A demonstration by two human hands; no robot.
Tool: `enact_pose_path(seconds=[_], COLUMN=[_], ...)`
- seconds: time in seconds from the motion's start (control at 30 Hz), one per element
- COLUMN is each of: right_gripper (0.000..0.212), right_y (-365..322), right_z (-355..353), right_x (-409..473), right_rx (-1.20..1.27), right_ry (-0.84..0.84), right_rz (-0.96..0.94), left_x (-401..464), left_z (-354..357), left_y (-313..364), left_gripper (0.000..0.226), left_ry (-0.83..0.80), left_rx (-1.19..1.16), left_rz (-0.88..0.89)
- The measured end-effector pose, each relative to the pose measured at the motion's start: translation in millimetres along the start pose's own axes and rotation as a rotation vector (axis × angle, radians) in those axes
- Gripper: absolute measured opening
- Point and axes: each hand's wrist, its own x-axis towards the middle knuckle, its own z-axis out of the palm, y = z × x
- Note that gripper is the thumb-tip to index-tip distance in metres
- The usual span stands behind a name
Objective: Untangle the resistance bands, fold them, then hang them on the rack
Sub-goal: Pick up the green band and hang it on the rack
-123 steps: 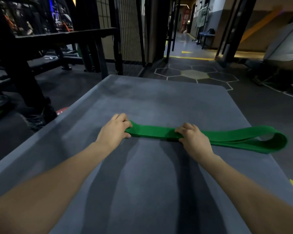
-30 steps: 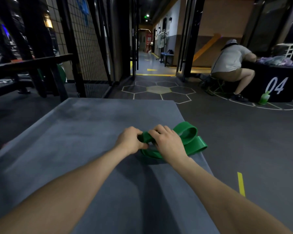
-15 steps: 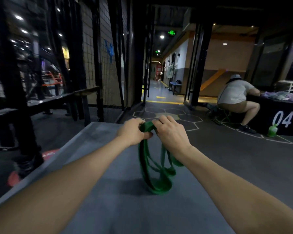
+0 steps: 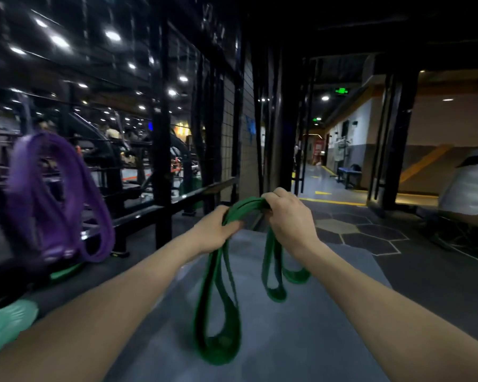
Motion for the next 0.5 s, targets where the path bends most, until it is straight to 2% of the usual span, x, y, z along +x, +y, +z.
enact_pose_path(seconds=[0.1,0.23,0.37,0.5], right_gripper=[0.021,0.043,0.029,0.032], right_y=[-26,-56,-73,-77], right_z=[9,20,24,29], right_x=[5,12,25,39], right_rx=[0.089,0.166,0.173,0.122], right_ry=[0.011,0.067,0.08,0.047], right_rz=[-0.004,-0.064,-0.084,-0.069], left_x=[-6,-7,-2,6], left_z=[-32,-61,-74,-86], left_y=[2,7,8,-4], left_gripper=[0.026,0.013,0.012,0.016], left_ry=[0.075,0.087,0.083,0.082], left_rx=[-0.019,0.009,0.046,-0.081], left_rz=[-0.012,-0.007,-0.013,-0.02])
